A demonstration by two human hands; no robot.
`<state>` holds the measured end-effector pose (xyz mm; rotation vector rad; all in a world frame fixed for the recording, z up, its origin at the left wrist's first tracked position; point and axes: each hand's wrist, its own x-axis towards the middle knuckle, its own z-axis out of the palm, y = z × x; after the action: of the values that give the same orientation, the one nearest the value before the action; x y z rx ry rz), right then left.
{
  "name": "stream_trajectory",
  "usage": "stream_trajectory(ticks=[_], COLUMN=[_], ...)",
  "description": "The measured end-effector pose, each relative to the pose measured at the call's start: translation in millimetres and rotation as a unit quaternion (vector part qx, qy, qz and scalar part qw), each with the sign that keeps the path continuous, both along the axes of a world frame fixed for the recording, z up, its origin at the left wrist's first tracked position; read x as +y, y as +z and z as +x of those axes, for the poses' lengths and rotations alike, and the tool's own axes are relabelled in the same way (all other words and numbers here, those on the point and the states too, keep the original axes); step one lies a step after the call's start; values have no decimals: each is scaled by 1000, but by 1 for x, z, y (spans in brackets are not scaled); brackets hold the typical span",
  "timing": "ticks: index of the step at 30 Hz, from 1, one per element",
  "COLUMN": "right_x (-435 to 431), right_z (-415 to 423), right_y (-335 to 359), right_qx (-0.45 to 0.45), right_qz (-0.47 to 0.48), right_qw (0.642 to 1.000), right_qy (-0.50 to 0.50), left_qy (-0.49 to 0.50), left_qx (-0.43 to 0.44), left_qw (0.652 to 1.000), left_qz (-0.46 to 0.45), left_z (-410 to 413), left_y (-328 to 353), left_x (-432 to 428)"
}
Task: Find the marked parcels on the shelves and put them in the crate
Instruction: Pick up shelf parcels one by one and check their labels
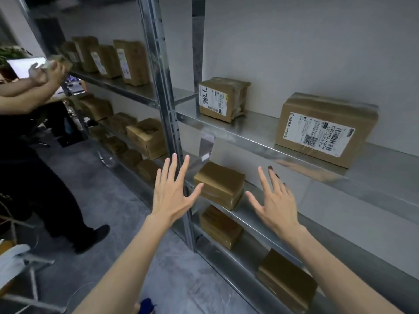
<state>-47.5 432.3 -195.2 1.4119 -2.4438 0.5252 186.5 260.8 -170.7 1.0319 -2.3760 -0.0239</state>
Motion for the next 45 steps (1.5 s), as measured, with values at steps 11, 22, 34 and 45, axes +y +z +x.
stream_trajectory(ticks=[11, 22, 34, 45], right_x=[-69, -144, -190, -208], right_z=[-10, -29, -54, -34], right_y=[-28, -91, -141, -136], right_qx=[-120, -475, -570, -637], right_qz=[24, -50, -51, -161], right_qw=[987, 830, 769, 707], right_qy=[-103, -288, -286, -262], left_qy=[-64, -133, 29, 30], left_qx=[36, 85, 167, 136], left_qw=[994, 950, 797, 723], left_qz=[82, 269, 579, 676], left_z=[-46, -94, -144, -155], left_y=[-41, -99, -160, -196], left_x=[-97, -188, -251, -265])
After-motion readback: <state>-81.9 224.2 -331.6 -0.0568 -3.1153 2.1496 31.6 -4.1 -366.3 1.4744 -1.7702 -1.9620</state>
